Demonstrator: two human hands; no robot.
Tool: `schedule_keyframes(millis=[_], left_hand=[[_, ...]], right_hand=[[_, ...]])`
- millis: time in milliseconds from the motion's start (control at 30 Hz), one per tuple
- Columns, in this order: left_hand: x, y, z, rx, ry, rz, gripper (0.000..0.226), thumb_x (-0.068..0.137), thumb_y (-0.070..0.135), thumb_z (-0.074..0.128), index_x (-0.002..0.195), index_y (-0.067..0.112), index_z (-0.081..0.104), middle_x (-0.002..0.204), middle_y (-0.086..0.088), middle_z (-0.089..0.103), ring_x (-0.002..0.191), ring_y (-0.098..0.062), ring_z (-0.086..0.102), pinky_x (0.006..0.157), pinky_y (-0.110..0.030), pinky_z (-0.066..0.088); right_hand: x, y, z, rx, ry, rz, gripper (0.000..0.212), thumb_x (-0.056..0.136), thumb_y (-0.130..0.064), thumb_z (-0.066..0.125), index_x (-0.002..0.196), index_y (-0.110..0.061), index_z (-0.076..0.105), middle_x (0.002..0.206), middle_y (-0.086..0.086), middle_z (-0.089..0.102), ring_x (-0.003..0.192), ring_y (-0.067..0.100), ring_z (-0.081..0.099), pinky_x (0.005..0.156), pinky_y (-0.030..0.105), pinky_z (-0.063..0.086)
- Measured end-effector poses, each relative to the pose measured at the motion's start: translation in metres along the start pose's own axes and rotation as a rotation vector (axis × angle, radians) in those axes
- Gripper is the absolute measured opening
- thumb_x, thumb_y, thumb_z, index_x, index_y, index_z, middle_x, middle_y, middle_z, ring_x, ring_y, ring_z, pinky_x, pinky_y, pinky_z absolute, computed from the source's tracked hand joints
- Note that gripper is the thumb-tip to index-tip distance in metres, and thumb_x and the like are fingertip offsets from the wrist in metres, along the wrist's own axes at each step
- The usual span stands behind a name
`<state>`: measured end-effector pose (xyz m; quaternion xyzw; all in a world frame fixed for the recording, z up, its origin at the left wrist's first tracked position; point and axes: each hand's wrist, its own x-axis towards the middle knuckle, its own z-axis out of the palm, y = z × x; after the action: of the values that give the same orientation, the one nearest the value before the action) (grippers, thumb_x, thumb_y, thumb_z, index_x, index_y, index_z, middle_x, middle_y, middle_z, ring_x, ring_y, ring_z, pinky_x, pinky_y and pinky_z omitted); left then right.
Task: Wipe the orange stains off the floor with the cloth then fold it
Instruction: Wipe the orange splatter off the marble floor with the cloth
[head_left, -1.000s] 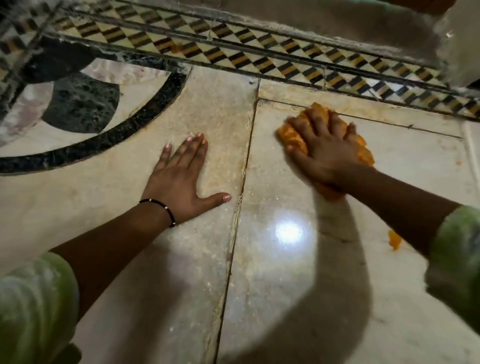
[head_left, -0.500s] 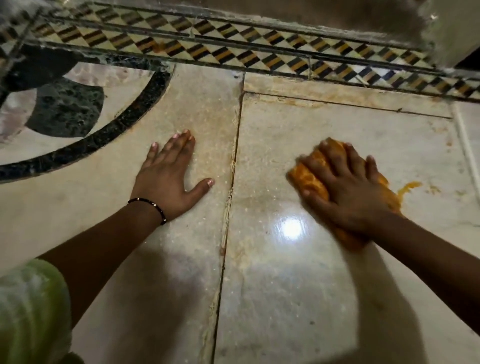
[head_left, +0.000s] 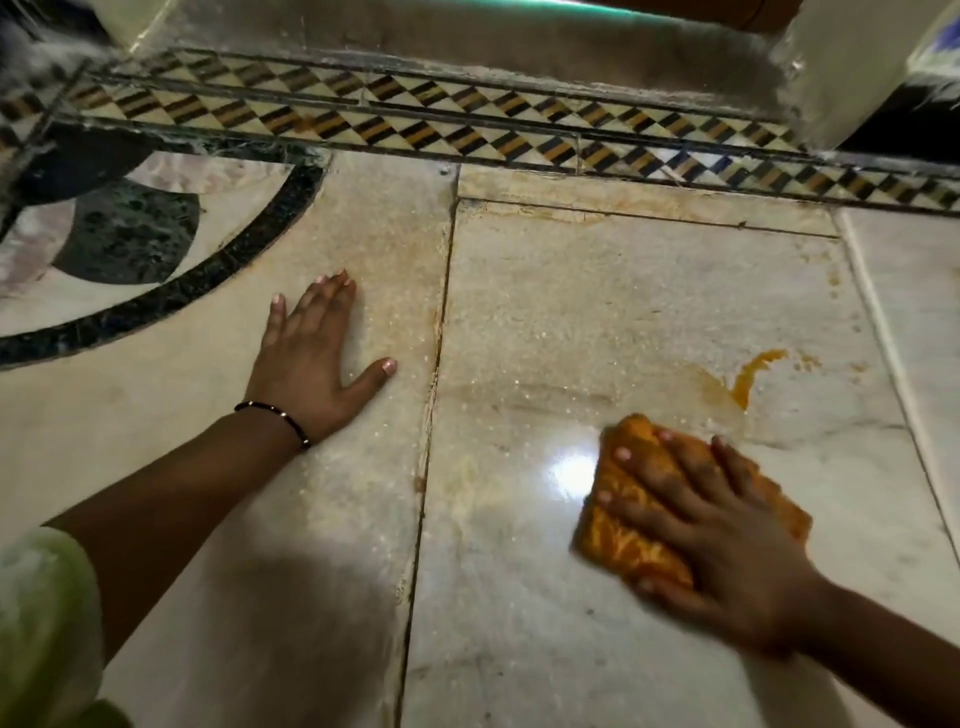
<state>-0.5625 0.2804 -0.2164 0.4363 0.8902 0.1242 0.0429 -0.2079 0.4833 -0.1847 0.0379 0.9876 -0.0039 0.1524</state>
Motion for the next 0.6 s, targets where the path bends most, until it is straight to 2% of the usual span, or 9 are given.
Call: schedule_keyframes(millis=[67,167,233,267,333,400,467,533,600], left_hand=[[-0.010,0.020,-0.003,-0.030,-0.016,0.027,0.093,0.080,0.072,0.024,0.150,0.012,0.013,0.158,-0.007,0.012,0.145,-0.022,0.009,0.117,-0.045,0.000],[-0.022,0.074,-0.003,-0.063,-0.075,0.169,0.090,0.083,0.069,0.023,0.151,0.013,0.009,0.158,-0.006,0.008,0.145,-0.021,0.007,0.117,-0.047,0.002],[-0.029,0.111,0.005,-0.085,-0.108,0.246,0.085,0.085,0.066,0.021,0.151,0.014,0.004,0.159,-0.004,0.001,0.145,-0.018,0.001,0.117,-0.046,0.000],[-0.031,0.125,0.011,-0.107,-0.109,0.255,0.082,0.087,0.062,0.020,0.151,0.015,0.002,0.159,-0.003,-0.003,0.145,-0.017,-0.004,0.117,-0.047,-0.001],[-0.033,0.143,0.020,-0.177,-0.098,0.219,0.076,0.088,0.054,0.019,0.151,0.016,-0.001,0.158,-0.002,-0.013,0.144,-0.014,-0.013,0.117,-0.046,-0.004],[-0.029,0.155,0.029,-0.204,-0.103,0.213,0.076,0.088,0.053,0.017,0.150,0.016,-0.006,0.157,-0.001,-0.018,0.143,-0.012,-0.018,0.117,-0.045,-0.005],[-0.024,0.163,0.034,-0.189,-0.110,0.254,0.077,0.089,0.057,0.015,0.150,0.016,-0.008,0.156,-0.001,-0.020,0.143,-0.011,-0.019,0.117,-0.044,-0.006],[-0.021,0.172,0.040,-0.176,-0.110,0.258,0.079,0.089,0.061,0.013,0.149,0.015,-0.010,0.156,-0.001,-0.020,0.142,-0.011,-0.019,0.117,-0.041,-0.009],[-0.022,0.180,0.047,-0.098,-0.115,0.255,0.081,0.089,0.064,0.008,0.149,0.014,-0.010,0.156,-0.003,-0.020,0.143,-0.012,-0.019,0.116,-0.040,-0.012]], right_hand=[[0.011,0.032,-0.006,0.036,0.012,0.170,0.071,0.085,-0.075,0.023,0.149,-0.049,0.007,0.161,-0.004,0.007,0.147,0.034,0.010,0.111,0.064,0.011],[0.052,0.041,-0.013,0.114,0.102,0.404,0.069,0.082,-0.076,0.009,0.145,-0.055,-0.010,0.157,-0.012,-0.016,0.147,0.029,-0.011,0.112,0.063,-0.005],[0.066,0.030,-0.014,0.124,0.130,0.443,0.068,0.086,-0.072,0.006,0.147,-0.049,-0.011,0.157,-0.011,-0.017,0.145,0.031,-0.017,0.111,0.062,-0.011],[0.064,0.023,-0.013,0.112,0.123,0.403,0.067,0.088,-0.070,0.007,0.148,-0.046,-0.011,0.158,-0.009,-0.015,0.144,0.032,-0.019,0.111,0.062,-0.013],[0.038,0.012,-0.006,0.064,0.099,0.237,0.066,0.092,-0.066,0.014,0.151,-0.042,-0.005,0.160,-0.007,-0.006,0.146,0.033,-0.013,0.111,0.063,-0.008],[-0.007,0.012,0.004,0.032,0.044,0.089,0.067,0.092,-0.066,0.025,0.152,-0.039,0.011,0.161,-0.005,0.008,0.147,0.034,0.003,0.111,0.063,0.003],[-0.047,0.031,0.015,0.031,0.014,0.038,0.068,0.090,-0.069,0.031,0.151,-0.041,0.017,0.160,-0.005,0.014,0.146,0.032,0.012,0.111,0.060,0.009],[-0.070,0.070,0.021,0.050,0.047,0.155,0.067,0.089,-0.072,0.025,0.150,-0.045,0.015,0.160,-0.004,0.015,0.145,0.034,0.018,0.111,0.057,0.011],[-0.066,0.114,0.021,0.090,0.082,0.369,0.067,0.086,-0.076,0.014,0.148,-0.052,0.003,0.161,-0.007,0.006,0.145,0.035,0.017,0.113,0.058,0.008]])
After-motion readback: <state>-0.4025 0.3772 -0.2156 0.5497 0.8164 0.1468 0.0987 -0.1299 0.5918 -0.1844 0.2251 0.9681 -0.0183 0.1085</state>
